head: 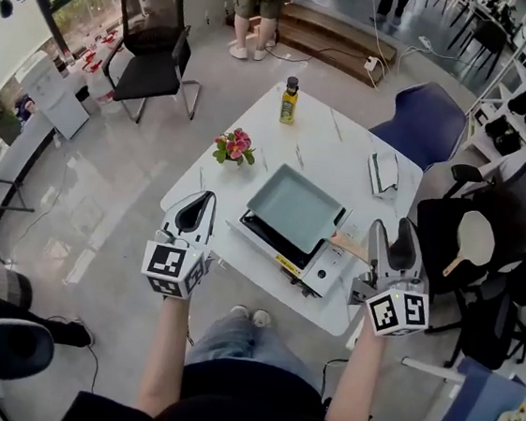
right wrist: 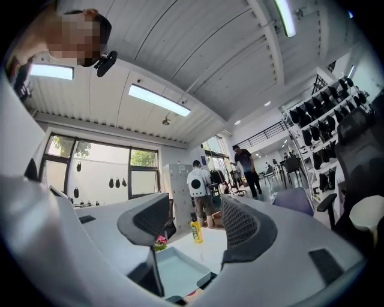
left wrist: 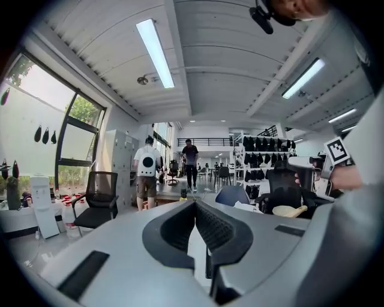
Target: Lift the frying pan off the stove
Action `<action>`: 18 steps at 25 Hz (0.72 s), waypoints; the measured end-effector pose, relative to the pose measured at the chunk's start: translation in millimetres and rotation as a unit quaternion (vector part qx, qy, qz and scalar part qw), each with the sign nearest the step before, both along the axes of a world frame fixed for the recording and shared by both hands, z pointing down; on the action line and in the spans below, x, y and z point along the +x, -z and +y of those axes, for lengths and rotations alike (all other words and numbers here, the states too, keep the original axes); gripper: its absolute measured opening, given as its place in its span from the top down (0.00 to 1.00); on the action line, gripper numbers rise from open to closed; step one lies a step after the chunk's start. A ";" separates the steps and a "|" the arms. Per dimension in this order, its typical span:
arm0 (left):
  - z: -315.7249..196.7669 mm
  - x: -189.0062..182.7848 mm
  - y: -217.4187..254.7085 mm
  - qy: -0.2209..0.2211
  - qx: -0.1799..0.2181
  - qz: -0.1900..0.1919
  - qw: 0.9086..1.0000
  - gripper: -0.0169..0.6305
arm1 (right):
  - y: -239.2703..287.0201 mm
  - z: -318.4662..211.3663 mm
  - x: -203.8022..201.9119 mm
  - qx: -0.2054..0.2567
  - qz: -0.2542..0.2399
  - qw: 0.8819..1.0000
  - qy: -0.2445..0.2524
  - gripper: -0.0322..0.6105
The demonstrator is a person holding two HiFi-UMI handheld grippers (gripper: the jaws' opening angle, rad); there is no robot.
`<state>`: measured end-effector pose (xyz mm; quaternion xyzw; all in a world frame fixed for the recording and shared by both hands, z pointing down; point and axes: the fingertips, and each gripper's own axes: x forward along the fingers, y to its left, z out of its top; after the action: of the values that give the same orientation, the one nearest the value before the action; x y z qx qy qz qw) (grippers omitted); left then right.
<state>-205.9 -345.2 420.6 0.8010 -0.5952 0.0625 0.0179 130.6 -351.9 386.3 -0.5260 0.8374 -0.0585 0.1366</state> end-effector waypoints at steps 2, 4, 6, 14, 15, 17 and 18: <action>-10.8 7.3 1.8 -0.015 -0.002 0.000 1.000 0.94 | 0.8 -0.2 9.7 -0.004 -0.008 1.000 -0.018 0.55; -20.3 15.4 2.3 -0.032 -0.004 0.002 0.999 0.94 | 0.7 2.2 16.9 -0.010 -0.009 0.999 -0.038 0.55; -29.2 23.9 0.5 -0.051 -0.009 0.006 0.999 0.94 | 1.8 4.1 19.7 -0.014 -0.004 0.999 -0.052 0.55; -54.2 50.2 -5.2 -0.111 -0.015 0.014 0.994 0.94 | 5.2 4.4 18.6 -0.015 0.007 0.997 -0.081 0.55; -56.9 52.6 -5.3 -0.115 -0.015 0.015 0.993 0.94 | 5.6 4.4 19.9 -0.013 0.009 0.996 -0.083 0.55; -62.1 57.4 -4.2 -0.123 -0.014 0.016 0.992 0.94 | 9.8 4.4 24.0 -0.009 0.012 0.996 -0.090 0.55; -64.3 59.0 -3.4 -0.126 -0.013 0.017 0.992 0.94 | 13.2 4.4 25.9 -0.007 0.015 0.996 -0.093 0.55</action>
<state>-146.9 -409.5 424.0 0.8703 -0.4881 0.0585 0.0300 156.5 -347.5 373.2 -0.6031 0.7865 -0.0433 0.1255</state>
